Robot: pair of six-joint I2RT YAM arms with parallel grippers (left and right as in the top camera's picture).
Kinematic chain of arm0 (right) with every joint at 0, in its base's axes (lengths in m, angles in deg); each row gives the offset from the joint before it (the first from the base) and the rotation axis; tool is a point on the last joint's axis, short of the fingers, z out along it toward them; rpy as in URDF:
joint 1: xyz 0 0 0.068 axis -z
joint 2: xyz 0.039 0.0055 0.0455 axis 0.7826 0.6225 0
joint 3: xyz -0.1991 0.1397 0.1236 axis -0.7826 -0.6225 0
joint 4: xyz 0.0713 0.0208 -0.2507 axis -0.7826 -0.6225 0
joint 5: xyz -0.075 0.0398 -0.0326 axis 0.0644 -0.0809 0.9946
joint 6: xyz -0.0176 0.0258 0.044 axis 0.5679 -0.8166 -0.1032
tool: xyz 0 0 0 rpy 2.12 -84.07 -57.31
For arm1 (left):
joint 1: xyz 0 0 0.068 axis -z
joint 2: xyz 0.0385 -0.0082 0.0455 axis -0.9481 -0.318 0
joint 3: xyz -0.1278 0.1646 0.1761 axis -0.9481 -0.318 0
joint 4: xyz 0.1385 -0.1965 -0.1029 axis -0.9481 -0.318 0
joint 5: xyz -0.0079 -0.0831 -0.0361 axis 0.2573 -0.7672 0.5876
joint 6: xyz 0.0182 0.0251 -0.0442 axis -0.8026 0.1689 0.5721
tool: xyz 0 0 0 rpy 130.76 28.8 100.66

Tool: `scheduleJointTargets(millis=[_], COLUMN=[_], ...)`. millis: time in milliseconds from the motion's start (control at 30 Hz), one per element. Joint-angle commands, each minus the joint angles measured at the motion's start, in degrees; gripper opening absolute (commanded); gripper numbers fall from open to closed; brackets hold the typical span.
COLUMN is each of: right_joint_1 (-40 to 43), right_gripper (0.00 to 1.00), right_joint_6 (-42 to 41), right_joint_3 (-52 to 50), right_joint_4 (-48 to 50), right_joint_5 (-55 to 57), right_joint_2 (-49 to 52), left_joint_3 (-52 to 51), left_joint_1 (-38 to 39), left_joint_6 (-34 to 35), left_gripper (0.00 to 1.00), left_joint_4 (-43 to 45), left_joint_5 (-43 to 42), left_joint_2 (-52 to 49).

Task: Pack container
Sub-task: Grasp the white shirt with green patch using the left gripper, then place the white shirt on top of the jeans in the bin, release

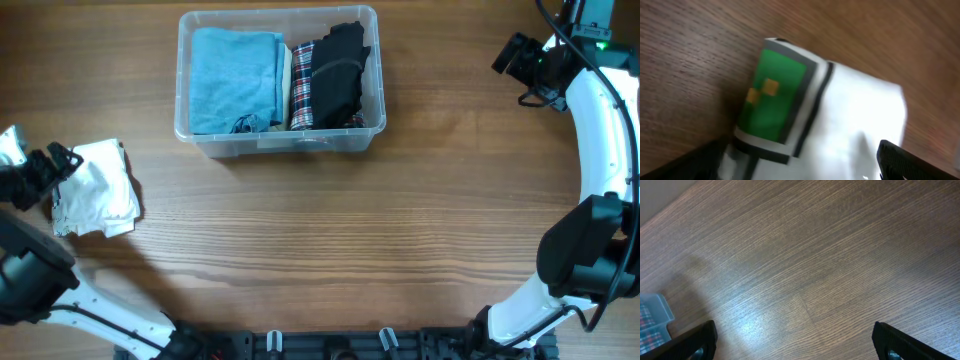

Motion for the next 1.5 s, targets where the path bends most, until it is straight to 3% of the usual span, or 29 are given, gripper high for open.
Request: scheduleJointTargets(millis=[0,200,267,300,367,500,600,767,933,1100,1333,1467], right_joint_1=[0.02,0.04,0.02,0.02,0.02,0.04,0.04,0.02,0.02,0.02,0.02,0.02], right_gripper=[1.0,1.0,1.0,1.0,1.0,1.0,1.0,0.99,1.0,1.0,1.0,1.0], right_joint_6=[0.68,0.68,0.7,0.68,0.68,0.7,0.7,0.68,0.7,0.7,0.7,0.7], right_joint_3=[-0.13,-0.13,-0.13,-0.13,-0.13,-0.13,-0.13,-0.13,-0.13,-0.13,-0.13,-0.13], right_joint_4=[0.0,0.0,0.0,0.0,0.0,0.0,0.0,0.0,0.0,0.0,0.0,0.0], right_joint_5=[1.16,1.16,1.16,1.16,1.16,1.16,1.16,1.16,1.16,1.16,1.16,1.16], right_joint_2=[0.68,0.68,0.68,0.68,0.68,0.68,0.66,0.68,0.68,0.68,0.66,0.66], left_joint_3=[-0.33,-0.33,-0.33,-0.33,-0.33,-0.5,-0.55,0.42,5.01,5.25,5.22,5.22], left_joint_1=[-0.61,-0.55,-0.55,-0.48,0.02,2.54,4.9,6.69,6.75,9.44,20.57,27.19], left_joint_6=[-4.42,-5.11,-5.11,-5.11,-4.87,-4.7,-3.13,9.6,25.55,36.83,50.4,57.86], left_gripper=[1.0,0.96,0.85,0.72,0.56,0.42,0.04,0.04,0.04,0.04,0.04,0.04], left_joint_4=[1.09,2.75,2.73,2.73,2.71,1.79,1.51,3.08,3.08,7.04,20.65,31.1], left_joint_5=[-0.15,-0.17,-2.38,-3.76,-5.66,-6.84,-6.82,-9.84,-30.16,-39.17,-39.78,-38.21], left_joint_2=[-2.78,-5.77,-6.45,-6.69,-6.75,-6.75,-6.75,-6.36,-0.48,8.68,20.68,22.01])
